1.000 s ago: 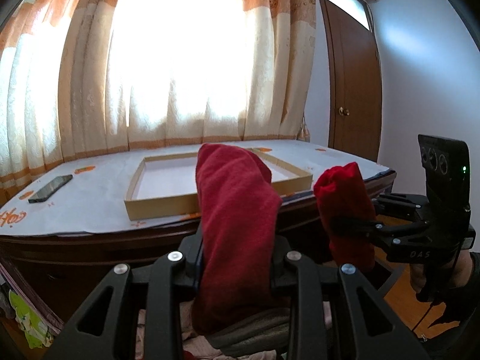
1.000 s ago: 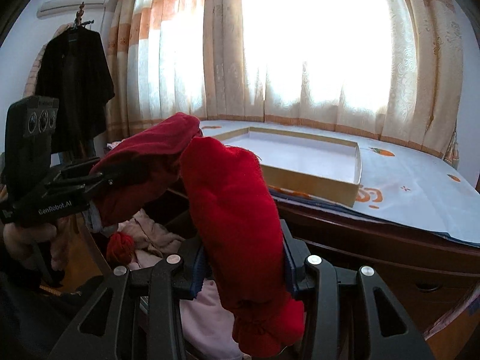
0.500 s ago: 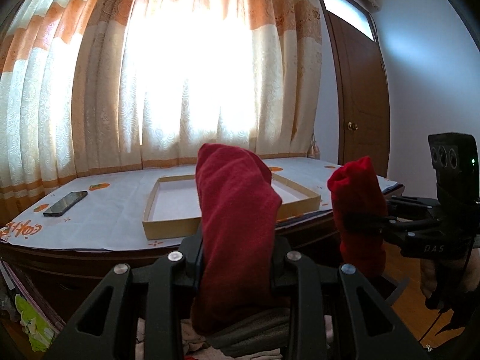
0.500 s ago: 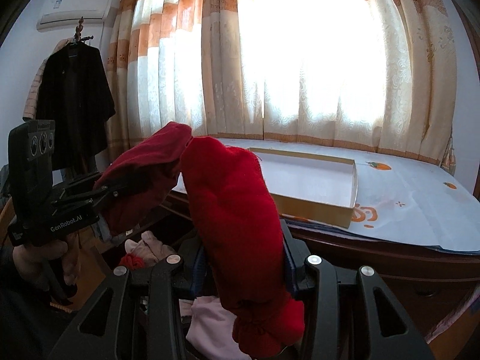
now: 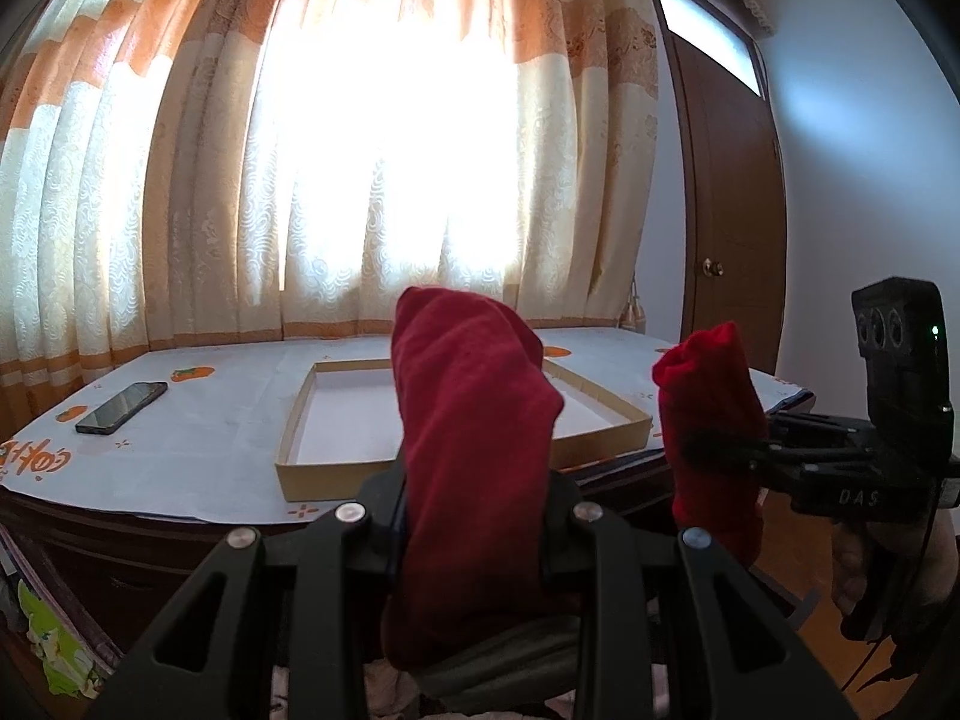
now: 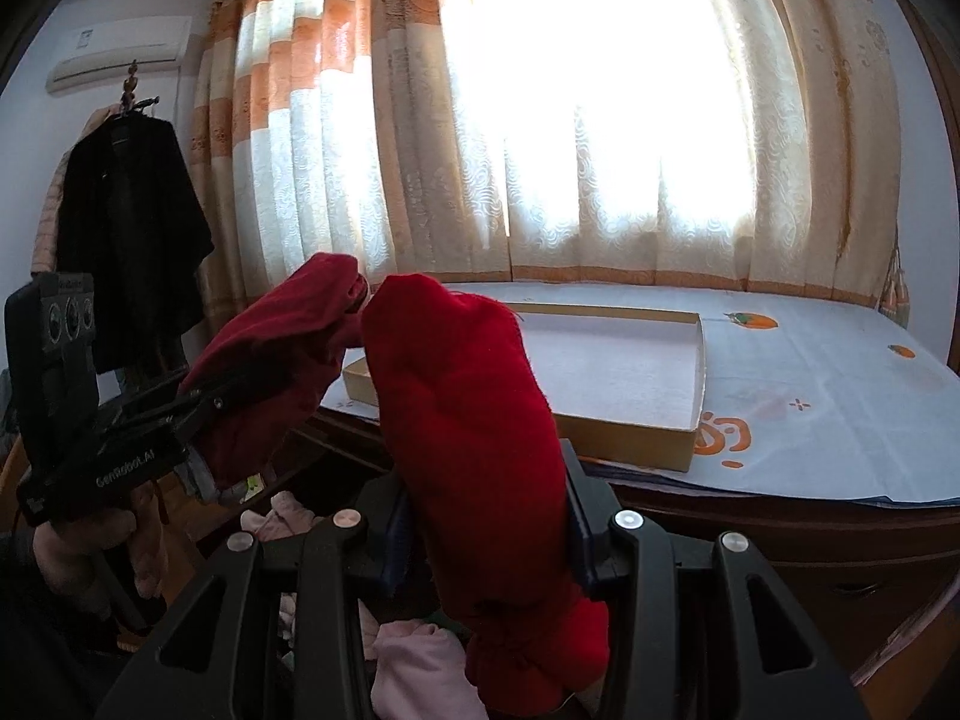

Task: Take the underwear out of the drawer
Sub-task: 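Lift both red socks out of the drawer and carry them toward the tray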

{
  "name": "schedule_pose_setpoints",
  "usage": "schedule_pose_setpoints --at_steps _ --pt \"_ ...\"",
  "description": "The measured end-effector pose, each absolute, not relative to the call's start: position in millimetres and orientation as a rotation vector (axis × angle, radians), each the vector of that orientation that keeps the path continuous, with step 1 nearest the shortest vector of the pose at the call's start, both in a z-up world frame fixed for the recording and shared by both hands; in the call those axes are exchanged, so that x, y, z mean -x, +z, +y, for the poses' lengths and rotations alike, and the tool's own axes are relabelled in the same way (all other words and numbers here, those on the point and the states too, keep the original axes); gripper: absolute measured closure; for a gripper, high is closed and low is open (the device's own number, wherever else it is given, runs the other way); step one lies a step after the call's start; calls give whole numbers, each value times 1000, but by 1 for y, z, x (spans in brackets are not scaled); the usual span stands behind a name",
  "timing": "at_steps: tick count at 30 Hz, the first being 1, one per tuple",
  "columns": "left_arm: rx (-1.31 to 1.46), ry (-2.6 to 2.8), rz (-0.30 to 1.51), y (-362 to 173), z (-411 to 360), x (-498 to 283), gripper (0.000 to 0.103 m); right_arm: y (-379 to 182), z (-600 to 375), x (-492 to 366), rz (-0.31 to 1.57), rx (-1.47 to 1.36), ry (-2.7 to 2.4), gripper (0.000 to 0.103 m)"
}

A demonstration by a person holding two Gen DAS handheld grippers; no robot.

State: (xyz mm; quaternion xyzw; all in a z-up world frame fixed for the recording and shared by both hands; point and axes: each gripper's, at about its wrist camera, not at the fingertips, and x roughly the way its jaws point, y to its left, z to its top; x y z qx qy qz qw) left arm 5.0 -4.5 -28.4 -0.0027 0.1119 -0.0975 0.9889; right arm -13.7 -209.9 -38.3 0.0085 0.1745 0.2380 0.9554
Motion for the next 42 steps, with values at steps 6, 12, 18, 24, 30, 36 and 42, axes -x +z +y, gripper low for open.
schedule_pose_setpoints --at_steps 6,12,18,24,30,36,42 --pt "1 -198 227 -23 -9 -15 74 -29 -211 3 354 -17 474 59" --pt "-16 -197 218 -14 -17 -24 74 -17 -211 -5 354 -10 464 59" --pt "-23 -201 221 -4 -20 -38 74 -8 -210 -18 372 -7 455 59" --pt "-27 -210 237 4 -23 -56 74 0 -212 -39 404 -15 437 59" --pt "-20 -215 274 4 -25 -80 74 6 -215 -64 446 -47 429 59" --pt "-25 -222 307 6 -27 -102 74 12 -215 -82 472 -53 431 59" --pt "-31 -231 330 11 -30 -117 74 17 -218 -97 495 -70 431 59"
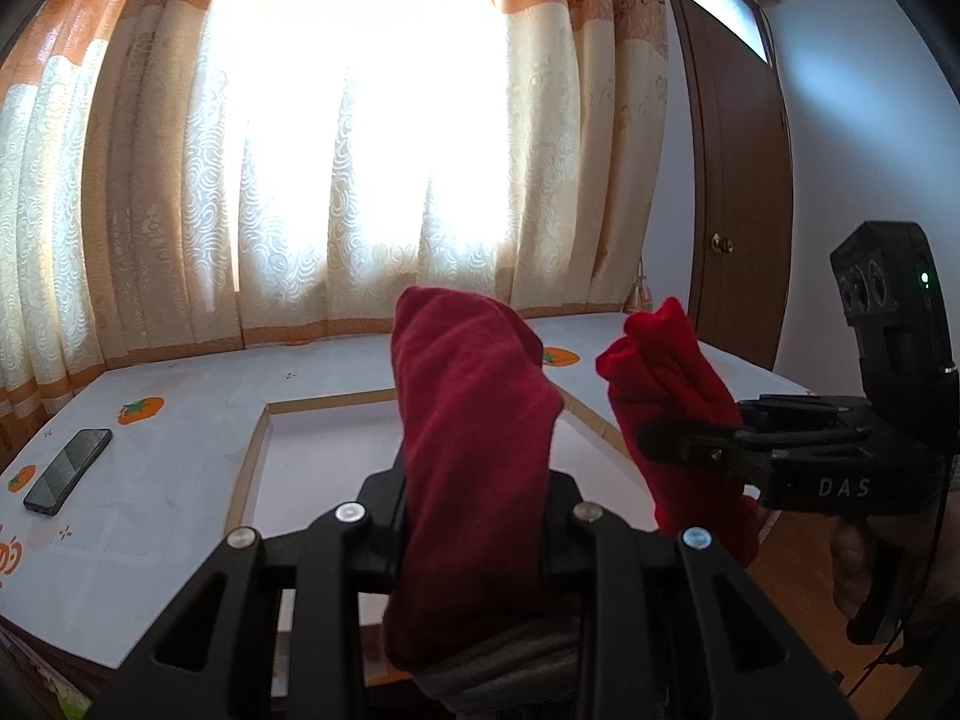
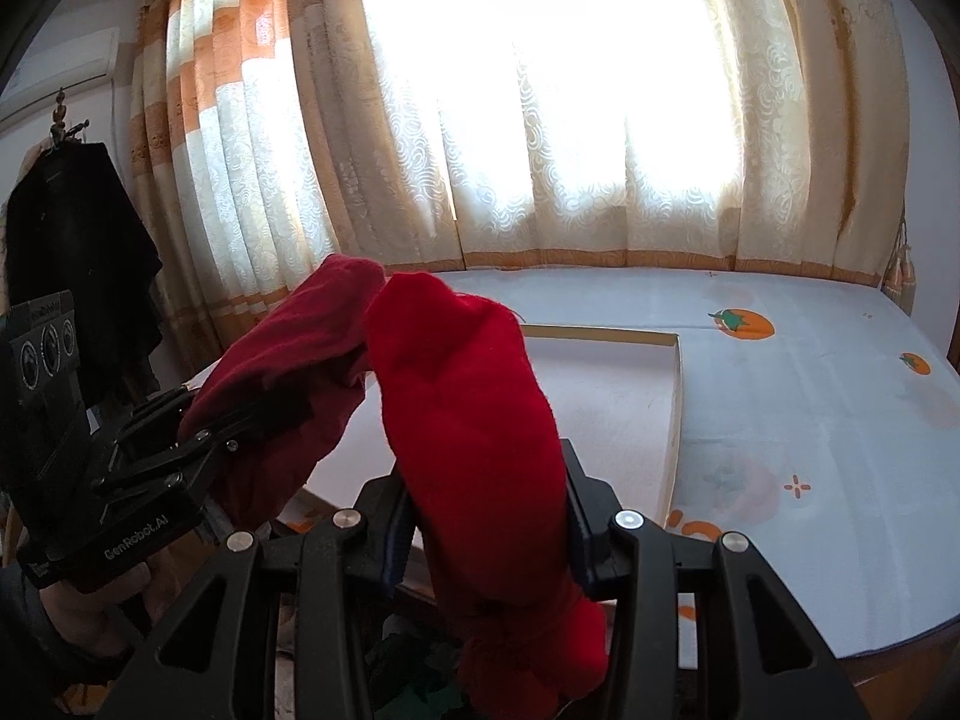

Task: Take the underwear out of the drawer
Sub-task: 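Lift both red socks out of the drawer and carry them toward the tray, then lower both red socks into the tray and open both tools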

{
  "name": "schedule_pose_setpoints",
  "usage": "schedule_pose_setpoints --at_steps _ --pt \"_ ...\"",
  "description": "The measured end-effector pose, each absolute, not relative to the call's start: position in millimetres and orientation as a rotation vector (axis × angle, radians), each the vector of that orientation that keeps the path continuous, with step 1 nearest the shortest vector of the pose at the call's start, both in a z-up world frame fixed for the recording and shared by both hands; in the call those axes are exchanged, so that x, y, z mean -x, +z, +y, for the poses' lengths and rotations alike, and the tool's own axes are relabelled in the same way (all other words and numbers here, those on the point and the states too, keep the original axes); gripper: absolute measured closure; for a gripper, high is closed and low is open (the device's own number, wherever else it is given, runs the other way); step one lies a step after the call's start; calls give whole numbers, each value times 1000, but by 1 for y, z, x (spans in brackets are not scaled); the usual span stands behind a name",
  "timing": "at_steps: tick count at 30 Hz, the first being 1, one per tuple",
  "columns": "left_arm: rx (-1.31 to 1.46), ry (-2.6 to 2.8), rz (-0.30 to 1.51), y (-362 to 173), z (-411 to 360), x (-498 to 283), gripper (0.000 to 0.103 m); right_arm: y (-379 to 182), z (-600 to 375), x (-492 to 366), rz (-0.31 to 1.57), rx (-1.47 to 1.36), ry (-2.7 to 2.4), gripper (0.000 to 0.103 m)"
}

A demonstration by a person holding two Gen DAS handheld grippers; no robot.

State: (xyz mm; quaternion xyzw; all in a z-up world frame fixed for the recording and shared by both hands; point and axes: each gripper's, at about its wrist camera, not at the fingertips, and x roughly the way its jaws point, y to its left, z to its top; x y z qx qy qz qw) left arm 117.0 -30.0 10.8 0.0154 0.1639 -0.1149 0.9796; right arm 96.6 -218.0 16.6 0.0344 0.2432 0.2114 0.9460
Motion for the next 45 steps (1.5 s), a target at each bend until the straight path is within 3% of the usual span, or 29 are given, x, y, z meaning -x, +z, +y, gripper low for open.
schedule_pose_setpoints --at_steps 27,45 --pt "-21 -246 449 22 -36 -182 74 31 -236 -184 592 -180 432 59" --pt "2 -228 587 16 -45 -252 74 13 -240 -259 732 -212 391 59"
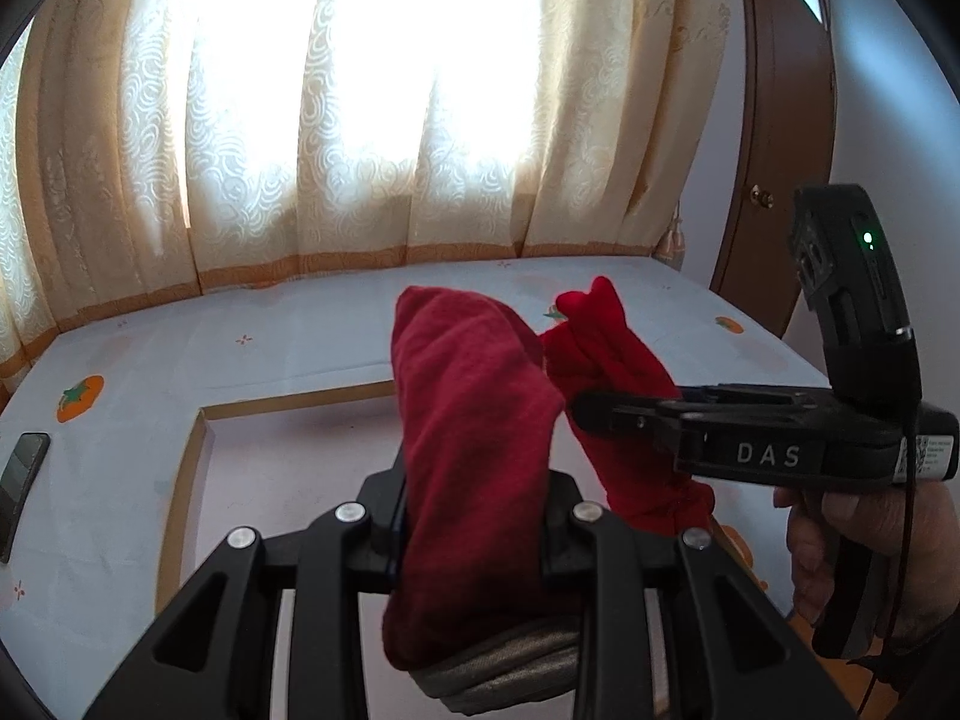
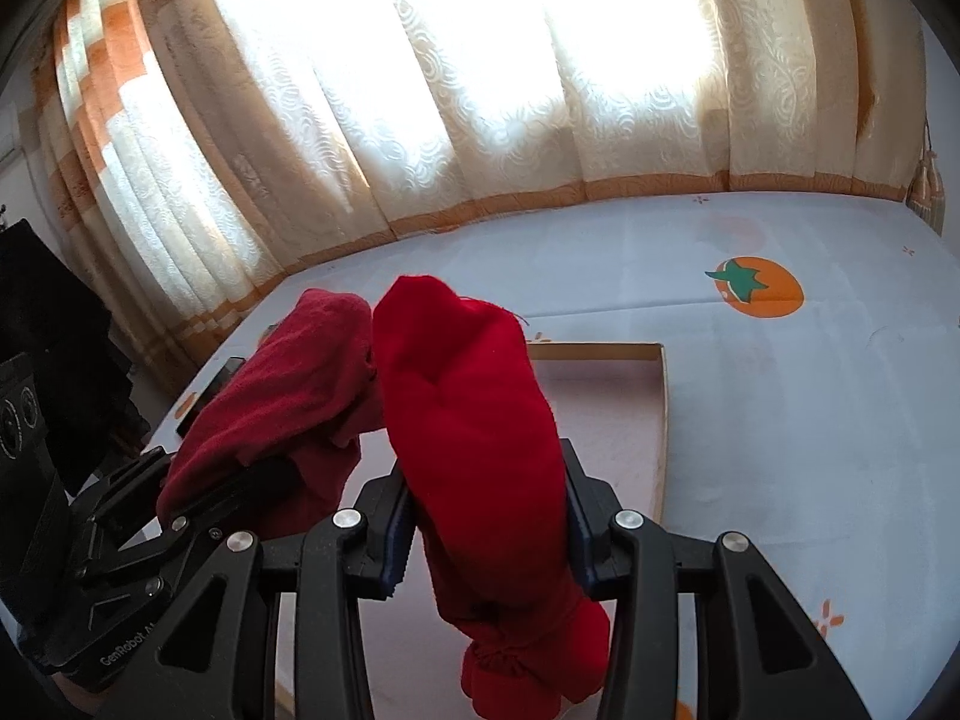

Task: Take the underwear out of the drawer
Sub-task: 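Lower both red socks into the tray and open both tools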

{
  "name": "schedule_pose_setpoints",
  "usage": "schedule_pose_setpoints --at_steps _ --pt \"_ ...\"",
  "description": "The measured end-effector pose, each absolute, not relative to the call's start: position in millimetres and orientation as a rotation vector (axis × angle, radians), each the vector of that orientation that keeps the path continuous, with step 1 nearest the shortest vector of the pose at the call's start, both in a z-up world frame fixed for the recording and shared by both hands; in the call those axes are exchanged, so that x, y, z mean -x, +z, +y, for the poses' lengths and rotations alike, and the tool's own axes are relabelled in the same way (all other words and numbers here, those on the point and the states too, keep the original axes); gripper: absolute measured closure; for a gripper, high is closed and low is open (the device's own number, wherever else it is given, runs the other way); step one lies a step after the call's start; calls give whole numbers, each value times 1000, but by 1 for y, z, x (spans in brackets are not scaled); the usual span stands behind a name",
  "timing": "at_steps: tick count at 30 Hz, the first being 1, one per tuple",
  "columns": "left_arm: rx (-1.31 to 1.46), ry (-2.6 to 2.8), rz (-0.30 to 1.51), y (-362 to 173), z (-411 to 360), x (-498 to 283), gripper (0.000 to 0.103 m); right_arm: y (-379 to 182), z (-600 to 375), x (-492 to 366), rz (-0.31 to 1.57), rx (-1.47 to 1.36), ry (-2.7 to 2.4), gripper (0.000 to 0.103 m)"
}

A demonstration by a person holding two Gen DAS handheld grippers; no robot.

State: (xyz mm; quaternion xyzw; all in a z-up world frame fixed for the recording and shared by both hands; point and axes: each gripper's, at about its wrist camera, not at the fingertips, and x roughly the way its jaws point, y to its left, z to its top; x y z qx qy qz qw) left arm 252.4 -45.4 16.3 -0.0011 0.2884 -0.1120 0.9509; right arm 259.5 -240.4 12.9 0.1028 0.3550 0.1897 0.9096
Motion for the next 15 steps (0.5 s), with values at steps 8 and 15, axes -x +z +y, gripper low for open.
schedule_pose_setpoints --at_steps 8,15 --pt "7 -224 666 7 -51 -279 74 4 -243 -283 780 -214 371 59" --pt "15 -215 735 -5 -57 -299 74 1 -241 -296 812 -210 352 59"
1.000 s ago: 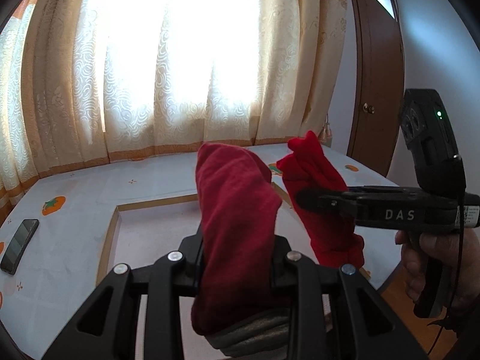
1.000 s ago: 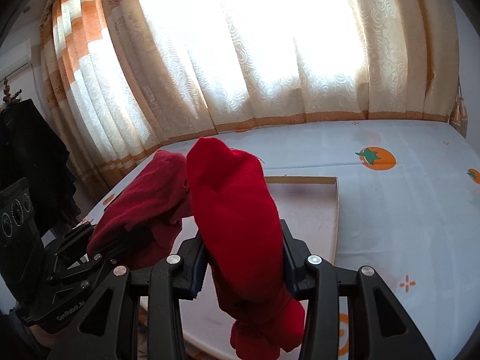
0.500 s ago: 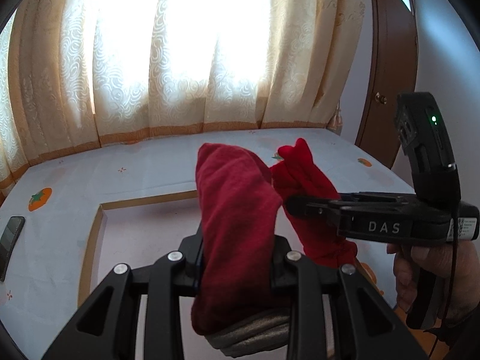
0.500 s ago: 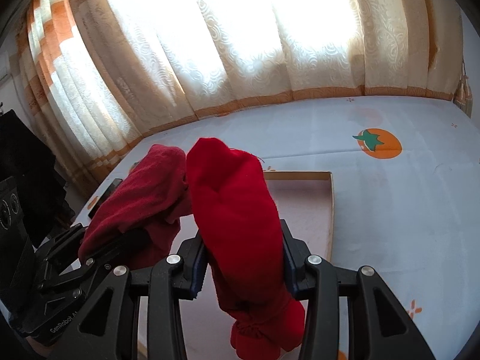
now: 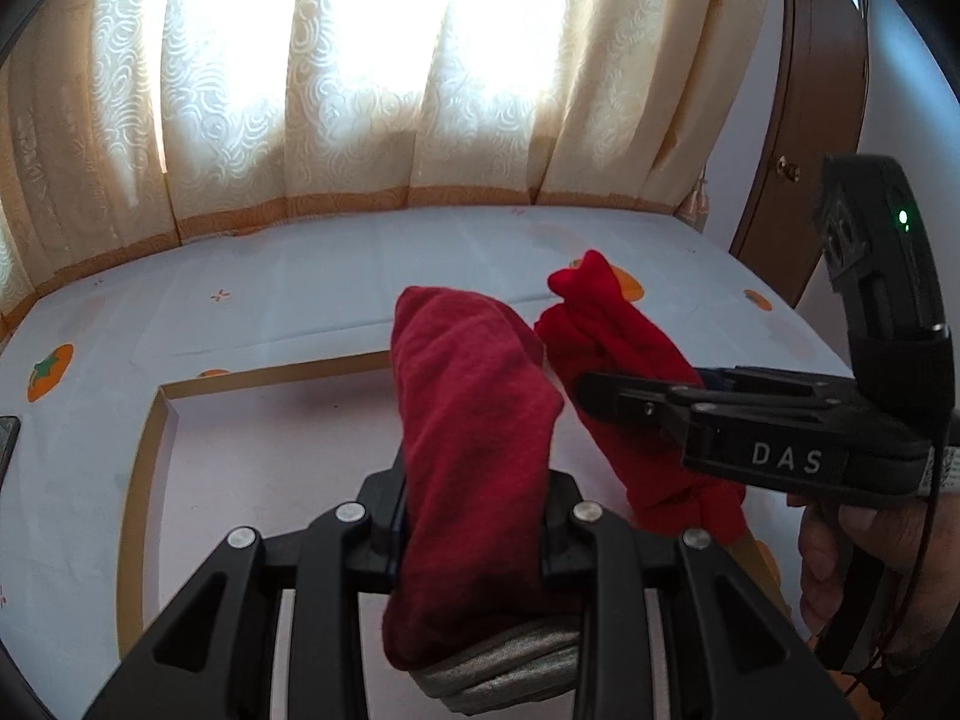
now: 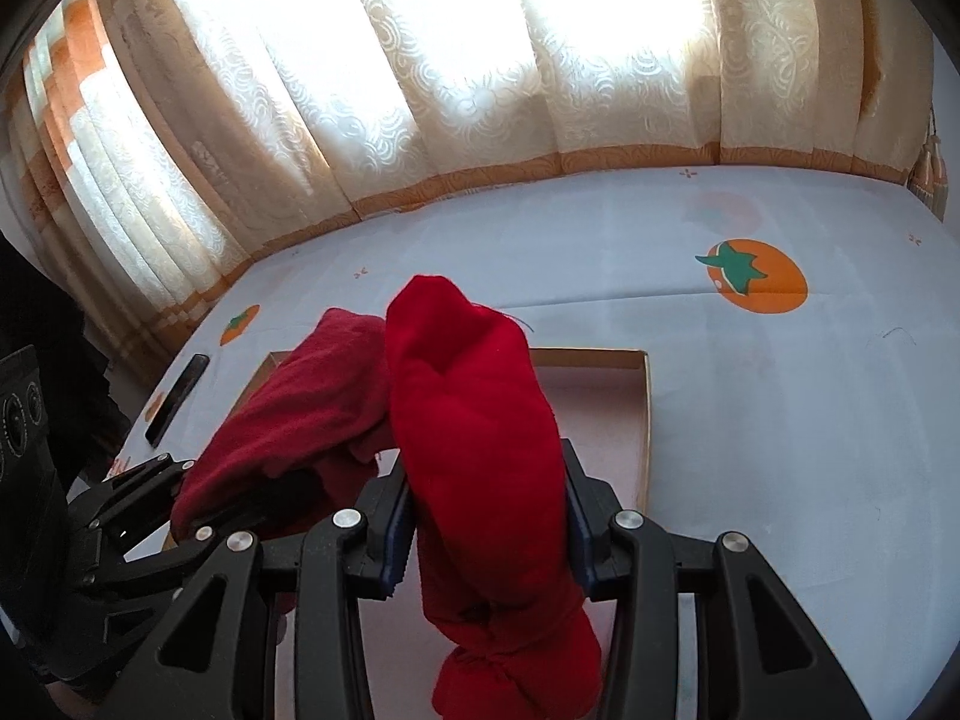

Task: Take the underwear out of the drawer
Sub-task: 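Lower both red socks into the tray and open both tools, then lower both open tools from the tray down into the open drawer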

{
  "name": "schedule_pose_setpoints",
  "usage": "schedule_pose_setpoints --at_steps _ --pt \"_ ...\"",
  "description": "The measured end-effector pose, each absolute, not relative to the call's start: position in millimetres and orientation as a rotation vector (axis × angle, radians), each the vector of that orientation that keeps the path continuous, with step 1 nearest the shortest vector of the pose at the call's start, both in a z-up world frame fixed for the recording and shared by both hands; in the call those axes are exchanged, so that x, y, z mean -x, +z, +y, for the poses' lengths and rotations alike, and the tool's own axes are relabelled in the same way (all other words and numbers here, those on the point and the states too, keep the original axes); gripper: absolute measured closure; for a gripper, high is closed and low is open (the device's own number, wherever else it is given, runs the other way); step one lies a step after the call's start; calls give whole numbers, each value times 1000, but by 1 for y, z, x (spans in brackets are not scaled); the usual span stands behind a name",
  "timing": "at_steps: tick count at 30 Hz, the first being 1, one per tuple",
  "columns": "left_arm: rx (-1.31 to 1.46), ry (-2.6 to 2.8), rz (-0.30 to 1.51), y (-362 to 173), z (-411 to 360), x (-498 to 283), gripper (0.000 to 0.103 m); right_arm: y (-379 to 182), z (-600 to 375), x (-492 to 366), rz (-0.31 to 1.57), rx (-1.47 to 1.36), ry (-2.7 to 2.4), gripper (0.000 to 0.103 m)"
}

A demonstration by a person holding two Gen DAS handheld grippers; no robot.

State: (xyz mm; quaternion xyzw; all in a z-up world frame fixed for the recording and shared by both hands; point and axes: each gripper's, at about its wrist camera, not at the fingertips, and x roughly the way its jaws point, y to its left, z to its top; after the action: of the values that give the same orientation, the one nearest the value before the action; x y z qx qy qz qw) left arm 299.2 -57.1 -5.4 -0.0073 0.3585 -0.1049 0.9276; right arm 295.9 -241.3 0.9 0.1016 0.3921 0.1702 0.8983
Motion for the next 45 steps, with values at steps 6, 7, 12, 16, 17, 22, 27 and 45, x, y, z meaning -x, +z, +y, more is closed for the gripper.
schedule_pose_setpoints --at_steps 6,7,12,16,17,22,27,45 --pt "28 -222 772 -15 -60 -315 74 -6 -242 -308 834 -216 340 59" --pt "31 -224 777 -17 -60 -317 74 -7 -242 -309 836 -217 338 59" --pt "36 -205 805 -26 -59 -324 65 -10 -244 -312 841 -212 316 49" --pt "27 -205 803 -25 -61 -320 52 -6 -248 -305 797 -170 272 30" --pt "27 -207 797 -23 -61 -319 49 -6 -250 -303 797 -170 264 29" --pt "17 -231 775 -16 -65 -309 47 -10 -256 -288 795 -178 261 29" --pt "20 -264 765 -14 -67 -290 46 -8 -261 -269 784 -198 263 29" --pt "45 -362 605 25 -32 -155 36 58 -227 -122 690 -65 449 27"
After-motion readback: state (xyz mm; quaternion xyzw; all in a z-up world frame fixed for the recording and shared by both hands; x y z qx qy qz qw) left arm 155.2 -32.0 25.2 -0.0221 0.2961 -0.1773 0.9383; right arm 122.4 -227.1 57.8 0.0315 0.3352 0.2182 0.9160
